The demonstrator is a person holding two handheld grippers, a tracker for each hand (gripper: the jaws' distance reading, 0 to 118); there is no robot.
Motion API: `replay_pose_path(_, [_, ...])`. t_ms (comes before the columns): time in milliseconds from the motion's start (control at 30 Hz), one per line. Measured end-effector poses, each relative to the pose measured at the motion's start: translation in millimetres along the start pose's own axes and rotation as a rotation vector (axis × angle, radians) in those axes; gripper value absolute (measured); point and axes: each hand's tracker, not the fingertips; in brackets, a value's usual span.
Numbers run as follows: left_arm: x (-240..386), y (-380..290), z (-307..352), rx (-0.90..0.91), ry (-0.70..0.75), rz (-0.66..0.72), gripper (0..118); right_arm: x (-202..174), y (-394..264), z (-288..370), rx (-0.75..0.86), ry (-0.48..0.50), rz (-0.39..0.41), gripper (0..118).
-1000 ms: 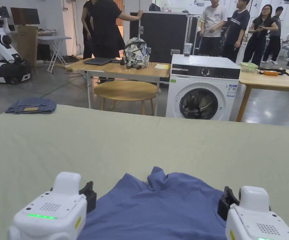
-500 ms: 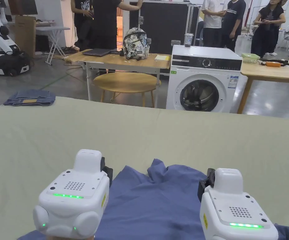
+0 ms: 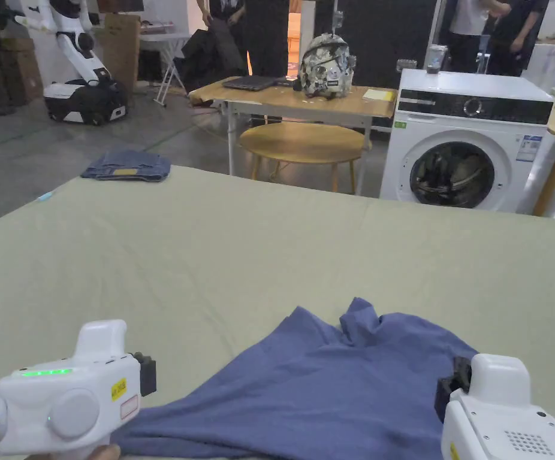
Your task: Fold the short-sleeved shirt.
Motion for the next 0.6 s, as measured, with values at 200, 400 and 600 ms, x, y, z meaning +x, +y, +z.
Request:
replay_pose_path(200, [-65,-3,-28,-0.158,0.024,0.195,60,-3,-13,-16,-0.053,0.011,0.000,0])
replay_pose_path(400, [-78,-16,-64,-0.315,0.065,0.236,84,-9,-13,-18,-0.083,0.029,0.008,0])
replay_pose_path(600, [-48,-30,-84,-0.384,0.214,0.149,81,-8,-22,-27,-0.111,0.033,0.011,0])
